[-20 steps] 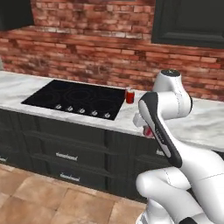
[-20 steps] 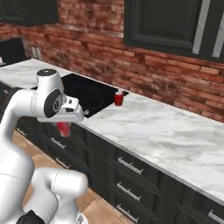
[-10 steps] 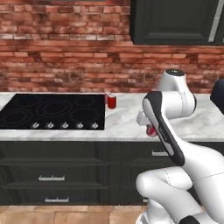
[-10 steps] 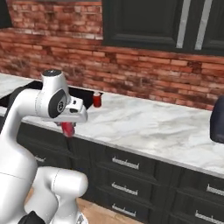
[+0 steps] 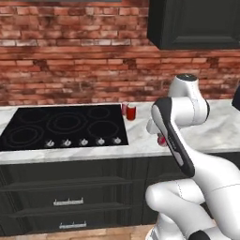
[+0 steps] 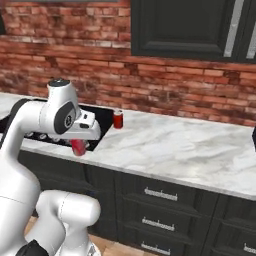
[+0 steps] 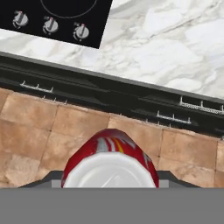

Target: Four empty soda cans are scattered around the kitchen. Gather all the cans and cluster them next to the stove for recycling.

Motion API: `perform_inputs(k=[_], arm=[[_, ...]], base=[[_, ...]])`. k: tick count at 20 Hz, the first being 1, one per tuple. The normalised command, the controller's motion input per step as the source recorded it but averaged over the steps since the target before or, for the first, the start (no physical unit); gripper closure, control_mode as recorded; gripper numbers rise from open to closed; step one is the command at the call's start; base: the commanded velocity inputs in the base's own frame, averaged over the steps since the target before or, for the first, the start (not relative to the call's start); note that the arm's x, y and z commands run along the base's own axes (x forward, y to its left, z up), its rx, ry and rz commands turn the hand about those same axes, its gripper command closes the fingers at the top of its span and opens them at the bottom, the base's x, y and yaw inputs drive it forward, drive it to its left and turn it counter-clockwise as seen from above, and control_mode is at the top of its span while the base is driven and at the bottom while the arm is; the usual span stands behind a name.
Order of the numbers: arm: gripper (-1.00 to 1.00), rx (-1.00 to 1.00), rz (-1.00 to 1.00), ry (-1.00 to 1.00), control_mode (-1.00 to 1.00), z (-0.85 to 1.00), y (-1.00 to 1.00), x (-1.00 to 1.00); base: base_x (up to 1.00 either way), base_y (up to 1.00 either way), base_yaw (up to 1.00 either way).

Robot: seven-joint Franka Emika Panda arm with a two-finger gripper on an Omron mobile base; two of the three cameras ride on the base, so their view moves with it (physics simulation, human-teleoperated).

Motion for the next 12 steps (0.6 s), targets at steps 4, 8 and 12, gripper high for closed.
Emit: perform_inputs(k=[4,8,12], arm=[[1.00,0.00,0.00,0.00,1.00,0.00,0.00,0.00],[1.00,0.00,0.00,0.00,1.00,0.00,0.00,0.00],[1.00,0.00,0.00,0.00,1.00,0.00,0.00,0.00]], base=[[0.29,0.02,-0.33],[0.17,0.27,-0.38],[0.09,0.24,-0.28]])
